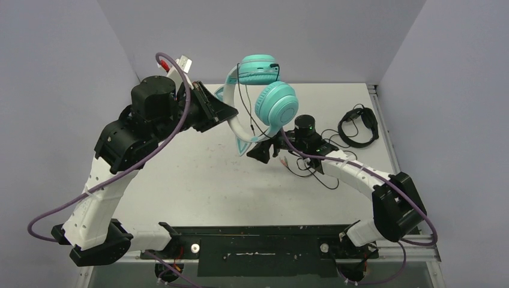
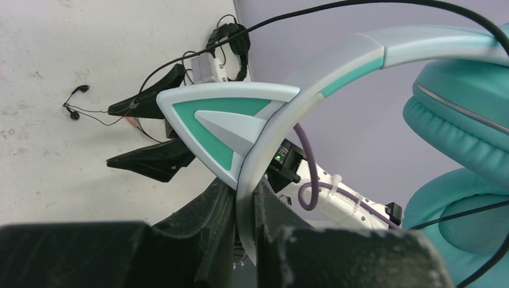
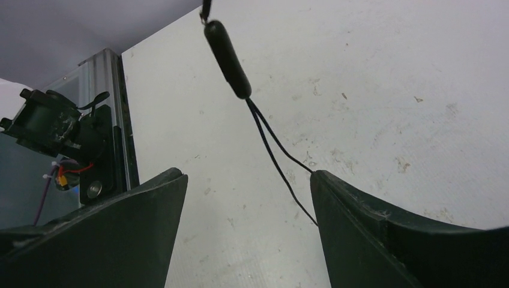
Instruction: Wrap the headphones
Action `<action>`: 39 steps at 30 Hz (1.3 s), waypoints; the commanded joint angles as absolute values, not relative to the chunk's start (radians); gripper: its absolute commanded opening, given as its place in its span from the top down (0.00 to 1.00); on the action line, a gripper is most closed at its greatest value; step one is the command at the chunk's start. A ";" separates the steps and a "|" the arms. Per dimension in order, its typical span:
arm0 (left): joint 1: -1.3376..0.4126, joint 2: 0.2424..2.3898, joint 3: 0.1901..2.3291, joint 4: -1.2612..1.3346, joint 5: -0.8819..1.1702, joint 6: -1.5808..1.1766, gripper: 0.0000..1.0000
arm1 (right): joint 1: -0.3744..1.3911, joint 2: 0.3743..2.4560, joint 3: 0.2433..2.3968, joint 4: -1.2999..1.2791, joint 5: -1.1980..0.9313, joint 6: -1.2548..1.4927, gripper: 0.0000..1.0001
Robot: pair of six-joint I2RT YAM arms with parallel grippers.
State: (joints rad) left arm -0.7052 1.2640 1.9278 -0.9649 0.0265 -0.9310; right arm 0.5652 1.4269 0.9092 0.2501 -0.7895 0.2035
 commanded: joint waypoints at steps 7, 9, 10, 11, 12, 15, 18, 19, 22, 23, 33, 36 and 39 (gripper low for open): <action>-0.702 1.302 2.027 -0.914 0.049 -0.991 1.00 | 0.578 1.572 0.982 0.518 -0.753 0.246 0.33; -0.702 1.312 2.043 -0.923 0.060 -0.991 1.00 | 0.583 1.595 1.000 0.536 -0.748 0.252 0.32; -0.703 1.318 2.051 -0.930 0.065 -0.991 1.00 | 0.586 1.607 1.015 0.533 -0.749 0.249 0.33; -0.702 1.324 2.062 -0.936 0.069 -0.990 1.00 | 0.589 1.617 1.026 0.530 -0.752 0.248 0.37; -0.701 1.330 2.074 -0.945 0.070 -0.986 1.00 | 0.592 1.625 1.033 0.529 -0.758 0.248 0.42; -0.701 1.347 2.114 -0.979 0.054 -0.968 1.00 | 0.592 1.626 1.034 0.529 -0.784 0.265 0.68; -0.700 1.357 2.134 -1.007 0.027 -0.947 1.00 | 0.585 1.572 0.991 0.529 -0.773 0.291 0.92; -0.700 1.359 2.133 -1.010 0.026 -0.938 1.00 | 0.579 1.545 0.960 0.529 -0.761 0.299 0.98; -0.698 1.357 2.122 -1.050 0.016 -0.915 1.00 | 0.552 1.459 0.886 0.504 -0.705 0.320 1.00; -0.697 1.354 2.117 -1.067 0.010 -0.910 1.00 | 0.540 1.431 0.867 0.478 -0.684 0.320 1.00; -0.688 1.306 2.059 -1.046 -0.213 -0.888 1.00 | 0.517 1.239 0.724 0.305 -0.715 0.369 1.00; -0.683 1.285 1.996 -0.984 -0.307 -0.881 1.00 | 0.569 1.147 0.717 0.206 -0.679 0.378 1.00; -0.663 1.278 1.960 -0.977 -0.428 -0.871 1.00 | 0.611 1.041 0.715 0.094 -0.636 0.397 1.00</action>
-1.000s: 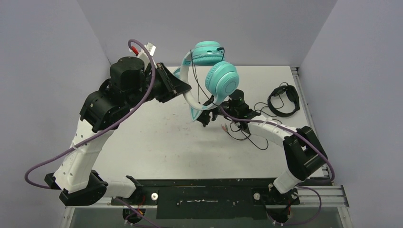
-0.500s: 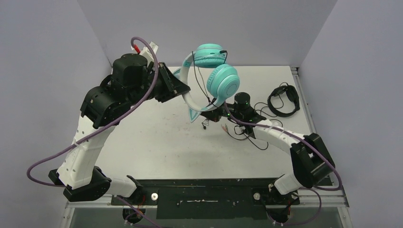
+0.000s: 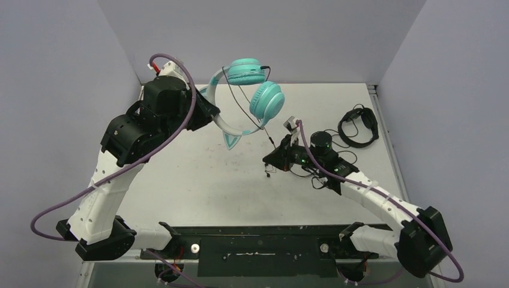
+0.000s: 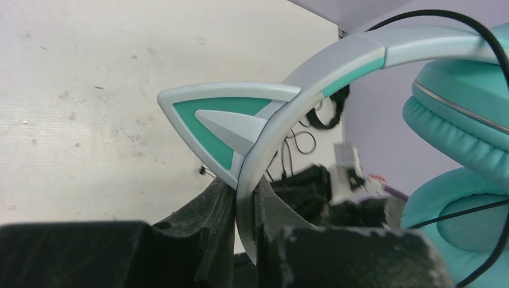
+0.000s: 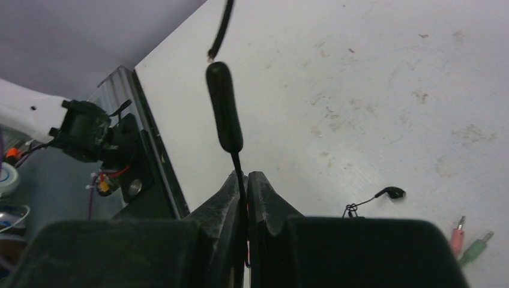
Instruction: Wrap the headphones
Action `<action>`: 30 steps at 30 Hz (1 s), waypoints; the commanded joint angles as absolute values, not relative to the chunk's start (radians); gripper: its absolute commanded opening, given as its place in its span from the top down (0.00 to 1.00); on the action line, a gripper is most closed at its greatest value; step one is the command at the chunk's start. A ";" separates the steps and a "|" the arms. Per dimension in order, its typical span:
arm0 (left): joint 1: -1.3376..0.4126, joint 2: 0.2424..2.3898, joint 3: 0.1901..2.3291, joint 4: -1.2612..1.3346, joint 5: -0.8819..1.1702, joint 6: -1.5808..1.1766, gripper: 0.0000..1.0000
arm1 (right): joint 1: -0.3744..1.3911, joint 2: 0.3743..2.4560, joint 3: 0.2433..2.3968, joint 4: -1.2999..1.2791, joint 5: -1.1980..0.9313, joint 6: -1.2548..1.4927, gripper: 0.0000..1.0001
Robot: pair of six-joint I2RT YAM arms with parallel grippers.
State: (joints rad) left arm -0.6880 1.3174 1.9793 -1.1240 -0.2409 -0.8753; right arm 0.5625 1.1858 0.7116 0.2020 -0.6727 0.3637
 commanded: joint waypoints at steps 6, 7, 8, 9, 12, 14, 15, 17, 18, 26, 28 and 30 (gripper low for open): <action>-0.497 1.328 1.938 -0.989 -0.408 -0.769 1.00 | 0.673 0.895 0.760 -0.096 -0.594 0.438 1.00; -0.470 1.337 1.927 -0.989 -0.397 -0.764 1.00 | 0.682 0.889 0.780 -0.134 -0.590 0.434 1.00; -0.451 1.344 1.913 -0.979 -0.389 -0.759 1.00 | 0.689 0.886 0.801 -0.172 -0.587 0.430 1.00; -0.439 1.350 1.896 -0.952 -0.387 -0.753 1.00 | 0.691 0.883 0.827 -0.208 -0.584 0.424 1.00; -0.431 1.357 1.832 -0.866 -0.383 -0.716 1.00 | 0.692 0.888 0.935 -0.314 -0.581 0.397 1.00; -0.430 1.370 1.806 -0.833 -0.378 -0.687 1.00 | 0.692 0.911 1.012 -0.393 -0.583 0.376 1.00; -0.431 1.379 1.796 -0.826 -0.371 -0.669 1.00 | 0.692 0.931 1.058 -0.430 -0.593 0.359 1.00; -0.431 1.409 1.792 -0.843 -0.370 -0.636 1.00 | 0.692 0.992 1.152 -0.507 -0.618 0.321 1.00; -0.432 1.424 1.791 -0.856 -0.371 -0.615 1.00 | 0.692 1.026 1.201 -0.548 -0.631 0.300 1.00; -0.430 1.497 1.769 -0.954 -0.381 -0.594 1.00 | 0.692 1.273 1.497 -0.803 -0.737 0.155 1.00; -0.430 1.513 1.762 -0.954 -0.366 -0.576 1.00 | 0.692 1.298 1.532 -0.824 -0.756 0.142 1.00; -0.432 1.508 1.727 -0.906 -0.327 -0.511 1.00 | 0.692 1.320 1.580 -0.839 -0.752 0.122 1.00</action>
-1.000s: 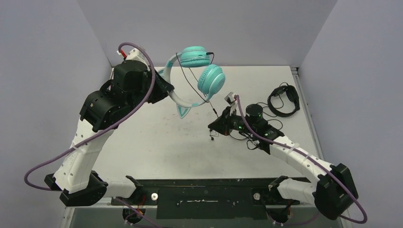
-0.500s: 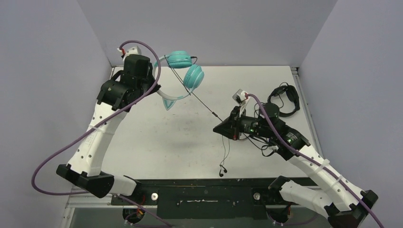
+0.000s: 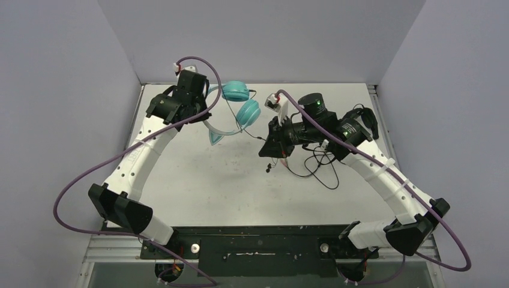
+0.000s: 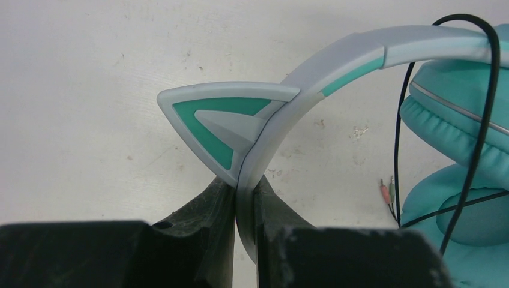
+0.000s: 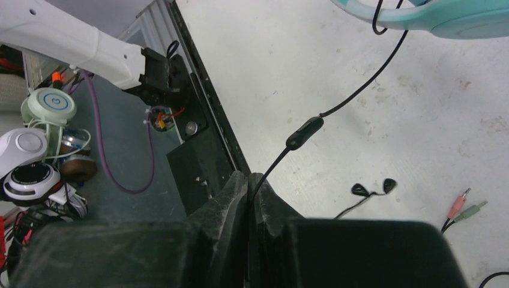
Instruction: Wrap the headphones
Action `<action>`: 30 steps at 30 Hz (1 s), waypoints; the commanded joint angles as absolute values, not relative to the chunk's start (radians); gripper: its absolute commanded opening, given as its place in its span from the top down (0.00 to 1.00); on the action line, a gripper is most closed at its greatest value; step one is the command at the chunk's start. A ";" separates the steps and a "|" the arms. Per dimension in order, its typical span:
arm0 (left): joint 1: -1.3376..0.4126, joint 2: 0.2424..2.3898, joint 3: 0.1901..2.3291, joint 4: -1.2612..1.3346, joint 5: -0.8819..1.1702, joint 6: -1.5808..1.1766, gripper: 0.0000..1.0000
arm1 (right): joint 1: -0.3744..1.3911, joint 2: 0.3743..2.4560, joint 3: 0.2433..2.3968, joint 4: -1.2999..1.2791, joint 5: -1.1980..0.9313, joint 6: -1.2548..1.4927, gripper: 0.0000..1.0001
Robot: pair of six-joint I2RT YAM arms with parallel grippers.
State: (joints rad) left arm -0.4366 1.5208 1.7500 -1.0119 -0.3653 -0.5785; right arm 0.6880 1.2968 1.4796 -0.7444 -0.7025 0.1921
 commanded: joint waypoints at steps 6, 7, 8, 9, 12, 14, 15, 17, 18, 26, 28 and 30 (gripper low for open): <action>-0.476 1.422 1.545 -0.738 -0.287 -0.313 1.00 | 0.685 1.438 1.772 -1.005 -0.688 0.015 0.94; -0.492 1.417 1.537 -0.732 -0.295 -0.276 1.00 | 0.683 1.462 1.800 -1.033 -0.682 -0.005 0.94; -0.515 1.418 1.534 -0.736 -0.302 -0.247 1.00 | 0.683 1.483 1.825 -1.058 -0.672 -0.027 0.95; -0.530 1.423 1.534 -0.743 -0.299 -0.212 1.00 | 0.682 1.502 1.841 -1.069 -0.664 -0.035 0.95; -0.579 1.443 1.528 -0.773 -0.285 -0.117 1.00 | 0.679 1.533 1.862 -1.056 -0.639 -0.027 0.95; -0.609 1.444 1.506 -0.779 -0.268 -0.068 1.00 | 0.672 1.564 1.885 -1.057 -0.620 -0.018 0.96; -0.618 1.439 1.489 -0.773 -0.249 -0.041 1.00 | 0.667 1.574 1.895 -1.057 -0.608 -0.012 0.97; -0.631 1.419 1.447 -0.752 -0.196 -0.009 1.00 | 0.651 1.590 1.900 -1.052 -0.592 0.000 0.98; -0.636 1.406 1.424 -0.734 -0.179 -0.005 1.00 | 0.640 1.597 1.901 -1.051 -0.586 0.000 0.99; -0.645 1.369 1.353 -0.731 -0.026 0.057 1.00 | 0.579 1.619 1.879 -1.055 -0.570 0.000 0.96; -0.646 1.368 1.349 -0.736 -0.001 0.063 1.00 | 0.578 1.625 1.863 -1.056 -0.561 0.000 0.94; -0.646 1.370 1.348 -0.743 0.052 0.064 1.00 | 0.578 1.631 1.854 -1.051 -0.559 0.000 0.94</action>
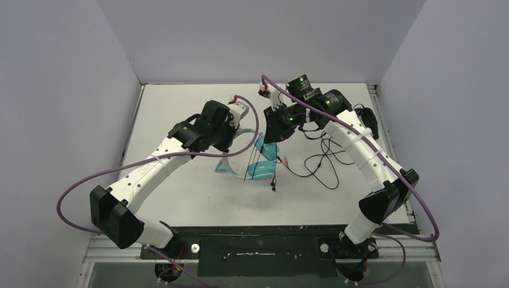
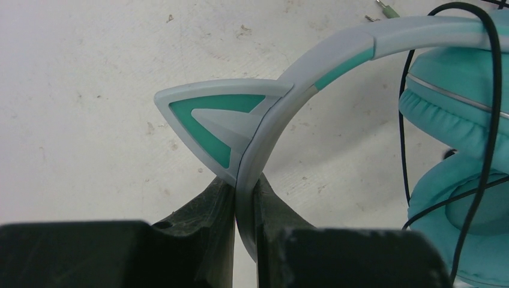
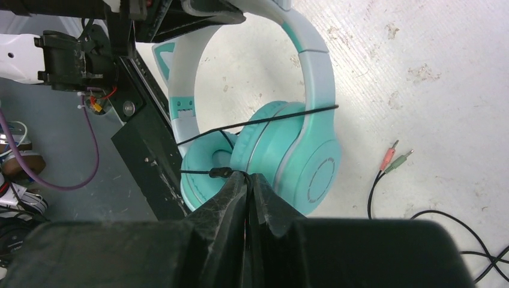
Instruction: Wrap the headphones
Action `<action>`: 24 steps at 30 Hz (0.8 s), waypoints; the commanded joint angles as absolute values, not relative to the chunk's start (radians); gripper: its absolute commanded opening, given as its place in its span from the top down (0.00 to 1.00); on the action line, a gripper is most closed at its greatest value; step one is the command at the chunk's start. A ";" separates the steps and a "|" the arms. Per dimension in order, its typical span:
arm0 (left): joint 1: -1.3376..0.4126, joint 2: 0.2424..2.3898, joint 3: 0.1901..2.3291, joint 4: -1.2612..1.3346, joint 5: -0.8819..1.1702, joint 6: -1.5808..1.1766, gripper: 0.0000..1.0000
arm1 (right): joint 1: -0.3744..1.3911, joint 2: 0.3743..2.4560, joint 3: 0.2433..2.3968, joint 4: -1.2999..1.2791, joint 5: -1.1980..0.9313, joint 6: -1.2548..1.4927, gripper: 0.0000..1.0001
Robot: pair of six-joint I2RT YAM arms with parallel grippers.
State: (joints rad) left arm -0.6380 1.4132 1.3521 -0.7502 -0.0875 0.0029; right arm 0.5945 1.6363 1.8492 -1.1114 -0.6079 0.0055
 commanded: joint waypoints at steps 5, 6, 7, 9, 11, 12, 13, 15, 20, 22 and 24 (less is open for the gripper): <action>-0.646 1.405 1.358 -0.772 0.117 0.046 1.00 | 0.576 1.641 1.847 -1.015 -0.593 0.028 0.91; -0.646 1.411 1.362 -0.776 0.123 0.041 1.00 | 0.577 1.643 1.847 -1.009 -0.597 0.028 0.91; -0.646 1.416 1.366 -0.779 0.131 0.038 1.00 | 0.575 1.643 1.845 -1.006 -0.600 0.029 0.91; -0.646 1.424 1.371 -0.783 0.155 0.032 1.00 | 0.573 1.645 1.839 -1.003 -0.603 0.027 0.91; -0.646 1.432 1.381 -0.791 0.175 0.024 1.00 | 0.570 1.644 1.828 -1.001 -0.606 0.020 0.91; -0.646 1.436 1.389 -0.800 0.186 0.022 1.00 | 0.568 1.642 1.819 -0.997 -0.605 0.017 0.91; -0.646 1.438 1.394 -0.808 0.200 0.021 1.00 | 0.566 1.640 1.808 -0.994 -0.602 0.015 0.91; -0.646 1.443 1.402 -0.823 0.212 0.006 1.00 | 0.558 1.631 1.780 -0.985 -0.596 0.009 0.90; -0.645 1.443 1.425 -0.864 0.152 -0.050 1.00 | 0.535 1.602 1.709 -0.966 -0.581 0.008 0.87; -0.646 1.450 1.439 -0.887 0.101 -0.060 1.00 | 0.530 1.592 1.696 -0.966 -0.581 0.007 0.88; -0.646 1.457 1.450 -0.910 0.065 -0.059 1.00 | 0.530 1.585 1.687 -0.966 -0.584 0.018 0.89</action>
State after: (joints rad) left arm -0.6407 1.4567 1.3685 -0.8822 0.1036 -0.0200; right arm 0.5388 1.6363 1.6943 -1.0245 -0.5991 0.0143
